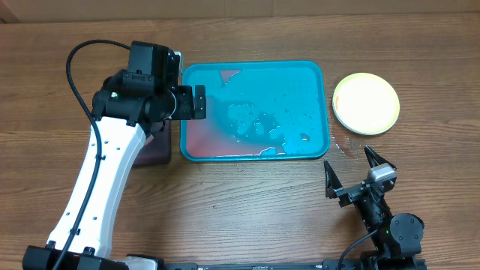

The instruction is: Clean dirty plates on tray and stack at the side

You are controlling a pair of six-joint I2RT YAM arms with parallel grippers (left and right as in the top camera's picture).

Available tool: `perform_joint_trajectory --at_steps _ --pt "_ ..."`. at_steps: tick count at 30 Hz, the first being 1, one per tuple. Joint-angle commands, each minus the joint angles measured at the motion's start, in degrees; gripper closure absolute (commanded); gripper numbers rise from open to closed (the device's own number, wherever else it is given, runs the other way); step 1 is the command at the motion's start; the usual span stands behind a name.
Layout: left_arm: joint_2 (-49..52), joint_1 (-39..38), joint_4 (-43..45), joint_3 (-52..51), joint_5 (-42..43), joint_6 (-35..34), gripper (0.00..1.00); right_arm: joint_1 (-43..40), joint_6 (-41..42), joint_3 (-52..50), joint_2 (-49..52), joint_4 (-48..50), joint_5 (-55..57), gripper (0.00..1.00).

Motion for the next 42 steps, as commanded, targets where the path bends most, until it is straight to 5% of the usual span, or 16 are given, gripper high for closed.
perform_joint_trajectory --at_steps 1,22,33,42 --pt "0.31 -0.11 0.24 0.87 -0.35 -0.17 0.0 0.02 -0.61 -0.57 -0.46 0.24 0.39 0.0" --pt "-7.63 -0.17 5.68 -1.46 -4.39 0.63 0.0 0.02 -0.63 -0.57 -0.46 0.24 0.39 0.0" --pt "-33.44 0.17 41.77 -30.53 -1.44 13.38 0.0 0.02 -0.63 -0.57 -0.46 0.24 0.39 0.0" --pt "-54.05 6.36 58.53 -54.97 -1.2 14.49 0.0 0.02 -0.61 -0.57 -0.46 0.24 0.39 0.0"
